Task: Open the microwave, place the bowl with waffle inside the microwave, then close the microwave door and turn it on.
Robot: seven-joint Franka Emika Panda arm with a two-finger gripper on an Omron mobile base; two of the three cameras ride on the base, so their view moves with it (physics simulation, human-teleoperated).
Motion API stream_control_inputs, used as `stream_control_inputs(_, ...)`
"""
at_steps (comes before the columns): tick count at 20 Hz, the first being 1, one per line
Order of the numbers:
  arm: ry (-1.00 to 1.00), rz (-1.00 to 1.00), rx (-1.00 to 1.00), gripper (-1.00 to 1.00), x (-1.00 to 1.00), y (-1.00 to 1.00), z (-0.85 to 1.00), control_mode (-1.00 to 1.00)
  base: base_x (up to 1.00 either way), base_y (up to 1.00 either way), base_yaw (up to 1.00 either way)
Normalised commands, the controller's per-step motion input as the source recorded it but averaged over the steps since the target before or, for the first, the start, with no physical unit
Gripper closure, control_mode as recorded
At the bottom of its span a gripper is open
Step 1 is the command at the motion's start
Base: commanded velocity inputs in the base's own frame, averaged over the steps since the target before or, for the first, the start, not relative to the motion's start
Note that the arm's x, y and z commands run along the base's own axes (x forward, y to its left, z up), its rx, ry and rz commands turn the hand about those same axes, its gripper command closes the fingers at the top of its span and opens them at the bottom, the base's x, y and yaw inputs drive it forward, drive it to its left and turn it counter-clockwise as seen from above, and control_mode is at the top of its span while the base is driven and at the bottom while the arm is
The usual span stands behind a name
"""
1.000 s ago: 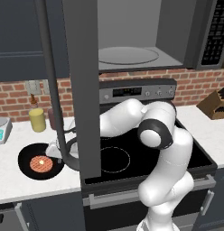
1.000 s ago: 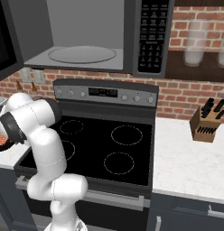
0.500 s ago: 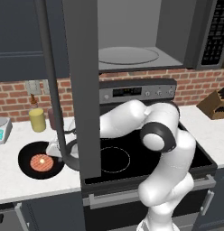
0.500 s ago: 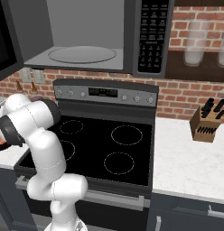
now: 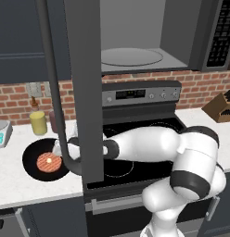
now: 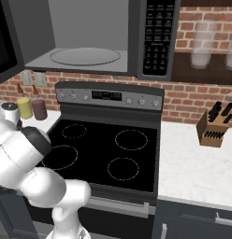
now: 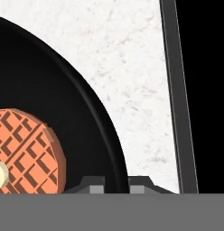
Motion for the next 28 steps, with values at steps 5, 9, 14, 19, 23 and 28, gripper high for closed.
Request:
stream_control_inputs(5, 0.02, -0.29, 0.0, 1.0, -0.09, -0.81, 0.39, -1.0, 0.0, 0.0, 0.0)
stream_control_inputs(9, 0.07, -0.31, 0.0, 1.0, 0.0, -0.99, 0.34, -1.0, 0.0, 0.0, 0.0)
stream_control_inputs(14, 0.04, -0.23, 0.0, 1.0, -0.19, -1.0, 0.32, -1.0, 0.0, 0.0, 0.0)
stream_control_inputs(19, 0.05, -0.26, 0.06, 1.0, -0.44, -1.0, 0.67, -1.0, 0.0, 0.0, 0.0)
stream_control_inputs(23, 0.04, -0.27, 0.05, 1.0, -0.38, -0.95, 0.69, -1.0, 0.0, 0.0, 0.0)
stream_control_inputs(28, 0.09, -0.31, 0.04, 1.0, -0.48, -0.75, 0.79, -1.0, 0.0, 0.0, 0.0)
